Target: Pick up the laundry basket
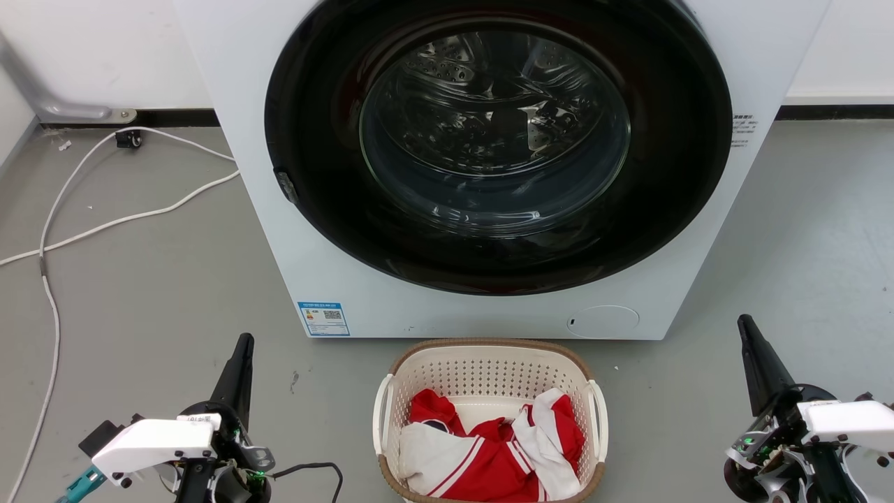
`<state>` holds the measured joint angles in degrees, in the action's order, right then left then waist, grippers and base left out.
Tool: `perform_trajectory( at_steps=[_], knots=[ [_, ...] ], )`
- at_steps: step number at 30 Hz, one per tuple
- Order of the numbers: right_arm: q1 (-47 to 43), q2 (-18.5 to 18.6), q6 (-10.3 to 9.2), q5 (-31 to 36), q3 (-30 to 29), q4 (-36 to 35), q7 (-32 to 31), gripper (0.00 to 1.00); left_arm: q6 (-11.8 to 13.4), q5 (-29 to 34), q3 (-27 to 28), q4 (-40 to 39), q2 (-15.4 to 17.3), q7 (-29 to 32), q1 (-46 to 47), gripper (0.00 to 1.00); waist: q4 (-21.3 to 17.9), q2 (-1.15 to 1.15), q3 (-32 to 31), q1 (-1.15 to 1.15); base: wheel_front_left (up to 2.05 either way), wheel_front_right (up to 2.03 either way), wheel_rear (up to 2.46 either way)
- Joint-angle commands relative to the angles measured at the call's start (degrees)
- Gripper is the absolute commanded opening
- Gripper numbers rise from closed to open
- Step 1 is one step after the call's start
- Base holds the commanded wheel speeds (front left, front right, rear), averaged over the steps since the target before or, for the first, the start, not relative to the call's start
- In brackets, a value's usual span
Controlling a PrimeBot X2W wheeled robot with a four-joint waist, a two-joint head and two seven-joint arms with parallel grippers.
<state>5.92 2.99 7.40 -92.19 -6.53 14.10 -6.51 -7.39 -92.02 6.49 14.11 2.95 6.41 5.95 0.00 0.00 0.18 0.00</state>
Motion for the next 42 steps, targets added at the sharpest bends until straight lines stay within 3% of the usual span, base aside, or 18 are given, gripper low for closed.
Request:
perform_trajectory(
  at_steps=[1,32,33,42],
  knots=[
    [0.72,-0.15,0.17,0.18,-0.08,0.05,-0.11,0.0,-0.19,-0.03,0.16,0.05,-0.05,0.2,0.64,0.0,0.0,0.0,0.0,0.0,0.0,0.0,0.0],
    [0.73,-0.16,0.17,0.19,-0.08,0.05,-0.12,0.0,-0.2,-0.02,0.17,0.05,-0.05,0.21,0.64,0.0,0.0,0.0,0.0,0.0,0.0,0.0,0.0],
    [-0.09,0.0,0.0,0.0,0.0,0.14,0.01,1.0,0.02,0.01,-0.04,0.15,-0.02,-0.02,-0.08,1.0,0.0,0.0,0.0,0.0,0.0,0.0,0.0],
    [-2.09,0.0,0.01,1.32,1.12,-0.01,1.82,1.0,0.06,1.19,-2.26,0.37,-0.22,-1.97,-1.23,1.0,0.0,0.0,-0.06,0.0,0.0,0.0,0.0]
  ],
)
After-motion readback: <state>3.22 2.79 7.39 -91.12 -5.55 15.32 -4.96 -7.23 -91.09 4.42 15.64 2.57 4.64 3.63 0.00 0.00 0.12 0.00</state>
